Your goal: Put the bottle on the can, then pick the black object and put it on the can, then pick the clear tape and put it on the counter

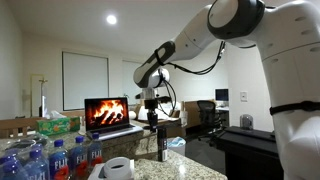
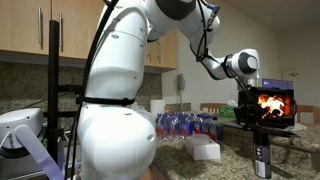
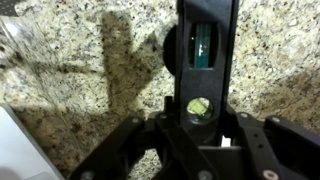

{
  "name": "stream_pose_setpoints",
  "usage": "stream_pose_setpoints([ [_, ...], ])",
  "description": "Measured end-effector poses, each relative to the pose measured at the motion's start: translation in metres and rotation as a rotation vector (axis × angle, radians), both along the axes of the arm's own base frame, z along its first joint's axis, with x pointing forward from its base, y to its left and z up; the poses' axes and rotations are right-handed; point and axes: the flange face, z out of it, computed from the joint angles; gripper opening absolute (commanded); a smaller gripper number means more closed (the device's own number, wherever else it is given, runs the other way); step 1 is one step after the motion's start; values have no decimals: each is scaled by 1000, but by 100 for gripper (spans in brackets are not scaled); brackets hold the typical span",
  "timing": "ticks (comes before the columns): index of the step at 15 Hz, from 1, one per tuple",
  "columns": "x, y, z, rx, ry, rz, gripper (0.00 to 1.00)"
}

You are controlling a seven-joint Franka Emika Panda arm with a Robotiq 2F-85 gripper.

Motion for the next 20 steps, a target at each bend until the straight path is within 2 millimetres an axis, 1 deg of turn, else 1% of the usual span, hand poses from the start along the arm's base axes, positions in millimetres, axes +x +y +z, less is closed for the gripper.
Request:
stream_pose_setpoints([
  [5, 0, 1, 0, 0, 1, 1, 18],
  [7, 0, 2, 0, 1, 1, 3, 26],
  [12, 0, 4, 0, 1, 1, 7, 29],
  [14, 0, 4, 0, 1, 1, 7, 36],
  [15, 0, 4, 0, 1, 1, 7, 48],
  [16, 0, 4, 0, 1, 1, 6, 57],
  [17, 0, 4, 0, 1, 1, 6, 60],
  [18, 0, 4, 0, 1, 1, 6, 60],
  [19, 0, 4, 0, 1, 1, 6, 65],
  [20, 0, 3, 0, 1, 1, 6, 68],
])
